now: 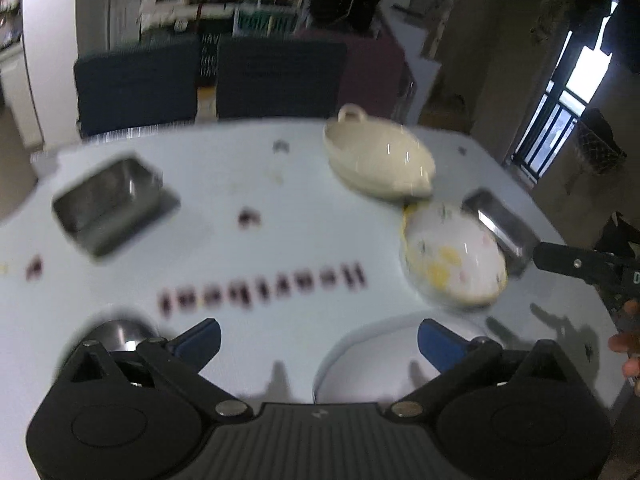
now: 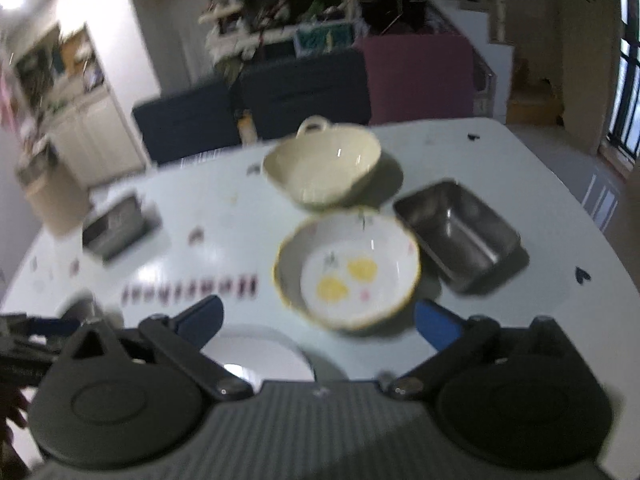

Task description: Organize plates and bowls

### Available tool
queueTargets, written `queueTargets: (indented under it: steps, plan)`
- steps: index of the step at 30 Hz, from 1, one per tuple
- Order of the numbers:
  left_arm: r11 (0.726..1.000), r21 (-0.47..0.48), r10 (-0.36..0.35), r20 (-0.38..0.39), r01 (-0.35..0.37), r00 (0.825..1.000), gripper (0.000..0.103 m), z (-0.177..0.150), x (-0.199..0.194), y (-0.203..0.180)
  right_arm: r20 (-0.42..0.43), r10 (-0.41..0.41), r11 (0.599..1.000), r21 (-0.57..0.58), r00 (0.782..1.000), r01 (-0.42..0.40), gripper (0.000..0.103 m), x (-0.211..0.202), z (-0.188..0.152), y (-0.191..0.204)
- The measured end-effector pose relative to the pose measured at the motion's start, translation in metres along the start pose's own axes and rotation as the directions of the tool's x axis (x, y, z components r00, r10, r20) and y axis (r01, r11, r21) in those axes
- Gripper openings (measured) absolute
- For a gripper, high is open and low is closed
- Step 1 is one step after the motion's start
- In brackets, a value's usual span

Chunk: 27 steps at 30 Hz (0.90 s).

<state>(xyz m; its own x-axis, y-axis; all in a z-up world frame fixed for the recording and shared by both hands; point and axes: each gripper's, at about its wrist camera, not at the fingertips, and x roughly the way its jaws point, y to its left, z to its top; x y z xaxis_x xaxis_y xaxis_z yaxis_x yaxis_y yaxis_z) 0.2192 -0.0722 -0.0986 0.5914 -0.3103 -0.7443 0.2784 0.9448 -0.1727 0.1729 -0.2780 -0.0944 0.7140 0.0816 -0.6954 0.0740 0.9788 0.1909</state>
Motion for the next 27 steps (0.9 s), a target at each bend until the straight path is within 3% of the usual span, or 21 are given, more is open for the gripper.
queueTargets:
  steps: [6,10,13,16,18,21,24,27]
  plan:
    - [0.996,-0.076,-0.039,0.081,0.045,0.996,0.103,0.051,0.019,0.014,0.086,0.014,0.991,0.135,0.996,-0.026,0.103,0.037,0.05,-0.018]
    - [0.987,-0.137,-0.066,0.13,0.084,0.989,0.103,0.071,0.036,0.027,0.102,0.061,0.96,0.266,0.993,-0.086,0.103,0.076,0.075,-0.041]
    - [0.982,-0.16,-0.078,0.151,0.102,0.985,0.103,0.082,0.048,0.035,0.093,0.058,0.938,0.337,0.994,-0.086,0.102,0.11,0.09,-0.05]
    - [0.98,-0.168,-0.083,0.155,0.109,0.984,0.103,0.091,0.064,0.041,0.096,0.015,0.926,0.375,0.995,-0.05,0.094,0.138,0.103,-0.054]
    - [0.977,-0.178,-0.092,0.151,0.119,0.984,0.103,0.095,0.074,0.046,0.082,-0.001,0.92,0.391,0.997,-0.031,0.079,0.155,0.109,-0.058]
    - [0.973,-0.19,-0.108,0.142,0.134,0.984,0.102,0.097,0.088,0.05,0.043,-0.009,0.909,0.416,0.999,-0.01,0.068,0.174,0.111,-0.058]
    - [0.972,-0.195,-0.11,0.127,0.133,0.986,0.102,0.098,0.098,0.054,0.01,-0.006,0.917,0.4,1.0,0.001,0.059,0.195,0.115,-0.058]
    - [0.973,-0.194,-0.106,0.12,0.128,0.987,0.102,0.097,0.103,0.059,0.0,-0.065,0.924,0.378,0.998,0.06,0.057,0.208,0.118,-0.052]
